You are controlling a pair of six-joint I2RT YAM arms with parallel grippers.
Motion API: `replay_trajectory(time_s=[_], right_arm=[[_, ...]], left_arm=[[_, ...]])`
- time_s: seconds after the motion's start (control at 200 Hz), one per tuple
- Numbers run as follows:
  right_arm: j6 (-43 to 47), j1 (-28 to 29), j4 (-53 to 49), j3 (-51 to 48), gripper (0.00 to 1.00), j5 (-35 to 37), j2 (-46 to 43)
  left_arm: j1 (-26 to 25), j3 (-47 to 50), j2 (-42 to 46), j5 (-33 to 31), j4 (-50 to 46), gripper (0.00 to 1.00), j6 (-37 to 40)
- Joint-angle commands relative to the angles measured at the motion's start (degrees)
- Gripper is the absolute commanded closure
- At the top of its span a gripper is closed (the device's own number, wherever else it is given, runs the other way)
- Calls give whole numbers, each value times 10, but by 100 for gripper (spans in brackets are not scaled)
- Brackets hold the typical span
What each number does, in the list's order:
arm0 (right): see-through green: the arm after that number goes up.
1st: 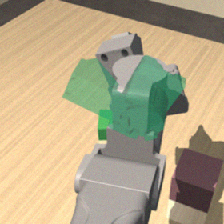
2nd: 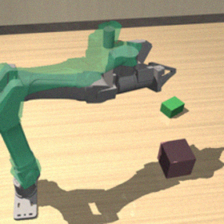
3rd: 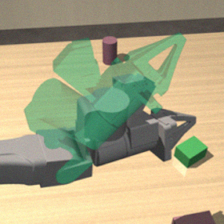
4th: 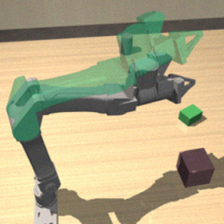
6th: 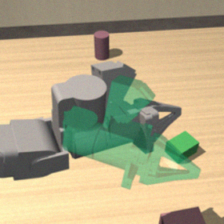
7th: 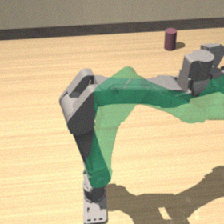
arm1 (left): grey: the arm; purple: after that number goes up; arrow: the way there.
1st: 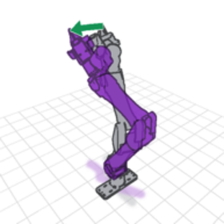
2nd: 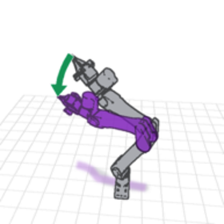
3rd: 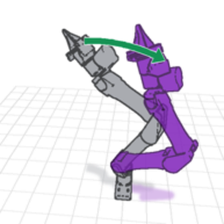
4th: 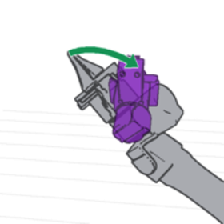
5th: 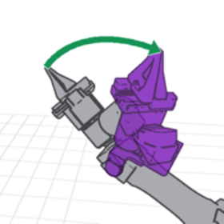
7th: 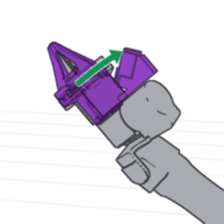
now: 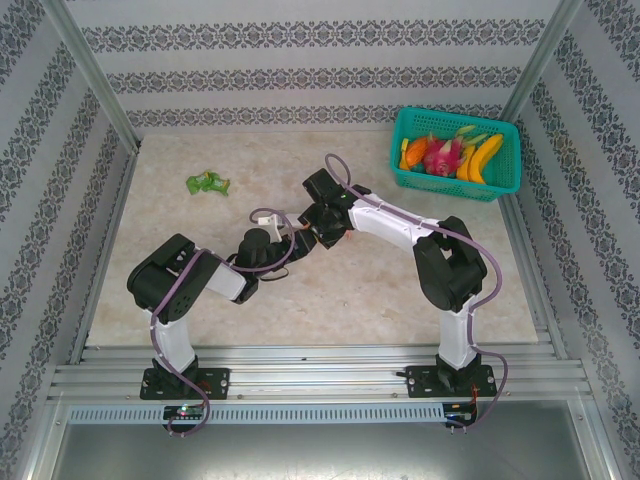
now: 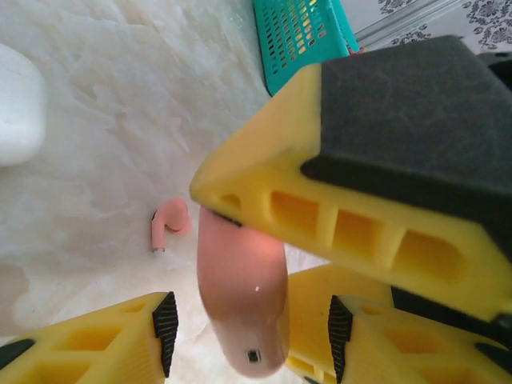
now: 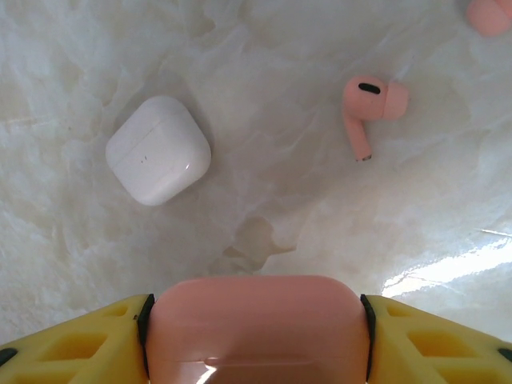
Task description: Insert the wireless bluetooth earbuds into the charging case
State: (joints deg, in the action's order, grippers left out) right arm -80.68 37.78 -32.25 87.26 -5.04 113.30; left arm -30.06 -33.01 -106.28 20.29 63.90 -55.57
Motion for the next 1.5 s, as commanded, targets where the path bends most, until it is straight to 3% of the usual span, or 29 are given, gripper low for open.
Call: replay_trajectory(time_s=[0.0, 0.585, 0.789, 0.829, 0.914, 0.979, 1.144, 1.334, 1.494], right_arm=[[-3, 6, 3, 14, 55, -5, 4], [-4, 7, 8, 10, 55, -6, 3], [-7, 6, 15, 11, 55, -6, 4], [-5, 4, 17, 12, 51, -6, 4], [2, -4, 32, 14, 33, 0, -4], [7, -14, 53, 4, 25, 12, -23], [78, -62, 130, -64, 20, 6, -100], [264, -116, 211, -192, 20, -55, -208], [412, -134, 318, -289, 21, -178, -294]], left_arm=[[-7, -17, -13, -9, 27, 49, 6], [-6, -23, -19, -16, 26, 76, 7], [-6, -23, -17, -15, 24, 94, 6], [-6, -22, -14, -14, 22, 95, 4], [-5, -22, -7, -9, 14, 96, 2], [-4, -25, 3, 2, -6, 96, 3], [23, -48, 44, 86, -84, 96, 24], [81, -112, 65, 281, -171, 96, 62], [104, -178, 80, 384, -276, 96, 110]])
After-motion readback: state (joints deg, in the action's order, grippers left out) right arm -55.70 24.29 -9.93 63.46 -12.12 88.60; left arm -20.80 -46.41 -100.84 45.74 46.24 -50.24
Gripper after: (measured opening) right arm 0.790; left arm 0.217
